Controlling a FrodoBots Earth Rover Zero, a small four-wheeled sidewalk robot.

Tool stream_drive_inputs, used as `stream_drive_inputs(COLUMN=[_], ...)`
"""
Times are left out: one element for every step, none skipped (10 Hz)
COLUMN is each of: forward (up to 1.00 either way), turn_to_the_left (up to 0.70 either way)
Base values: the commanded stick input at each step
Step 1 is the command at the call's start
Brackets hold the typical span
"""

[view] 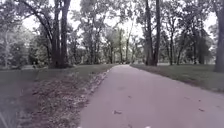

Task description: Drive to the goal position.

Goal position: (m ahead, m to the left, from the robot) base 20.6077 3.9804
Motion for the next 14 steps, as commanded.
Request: stream_drive_inputs(forward=[0.69, 0.69, 0.68, 0.68, 0.69, 0.69, 0.69, 0.69, 0.69, 0.68, 0.68, 0.68, 0.69, 0.68], turn_to_the_left=[0.0, 0.0, 0.0, 0.0, 0.0, 0.0, 0.0, 0.0, 0.0, 0.0, 0.0, 0.0, 0.0, 0.0])
